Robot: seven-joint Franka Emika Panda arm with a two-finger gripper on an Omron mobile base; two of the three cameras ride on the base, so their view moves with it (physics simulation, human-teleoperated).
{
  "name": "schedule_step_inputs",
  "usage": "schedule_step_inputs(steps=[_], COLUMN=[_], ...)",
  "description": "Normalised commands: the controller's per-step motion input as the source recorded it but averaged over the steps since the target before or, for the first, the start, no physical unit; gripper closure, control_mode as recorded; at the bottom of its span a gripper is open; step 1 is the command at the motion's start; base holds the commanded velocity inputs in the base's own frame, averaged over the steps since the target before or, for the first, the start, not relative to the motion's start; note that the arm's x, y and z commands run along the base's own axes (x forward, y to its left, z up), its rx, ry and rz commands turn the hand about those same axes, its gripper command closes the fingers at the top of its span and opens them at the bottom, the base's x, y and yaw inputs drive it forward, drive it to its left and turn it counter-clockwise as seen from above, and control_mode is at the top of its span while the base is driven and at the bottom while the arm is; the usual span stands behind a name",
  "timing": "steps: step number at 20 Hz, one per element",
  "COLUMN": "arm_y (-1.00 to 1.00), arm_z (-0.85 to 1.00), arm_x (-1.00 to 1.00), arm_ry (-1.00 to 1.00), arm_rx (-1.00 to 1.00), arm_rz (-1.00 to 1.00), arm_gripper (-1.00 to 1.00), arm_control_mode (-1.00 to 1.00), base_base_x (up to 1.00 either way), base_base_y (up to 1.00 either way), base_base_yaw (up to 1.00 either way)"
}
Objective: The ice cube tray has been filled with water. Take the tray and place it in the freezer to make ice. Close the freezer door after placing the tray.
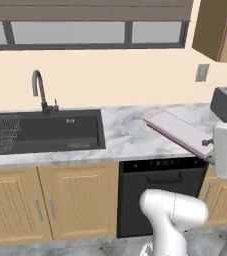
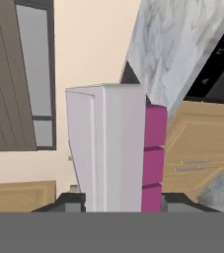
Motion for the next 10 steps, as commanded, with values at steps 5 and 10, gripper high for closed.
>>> schedule_step_inputs(steps=[5,10], arm_y=[0.00,0.00], arm_z=[0.00,0.00], arm_x=[0.00,0.00], arm_ry=[0.00,0.00], arm_rx=[0.00,0.00], arm_rz=[0.00,0.00], arm_gripper=[1.00,1.00], arm_control_mode=[1.00,1.00], base_base_x=[-0.33,-0.12], base_base_y=[0.20,0.19], base_base_yaw=[0.51,0.58])
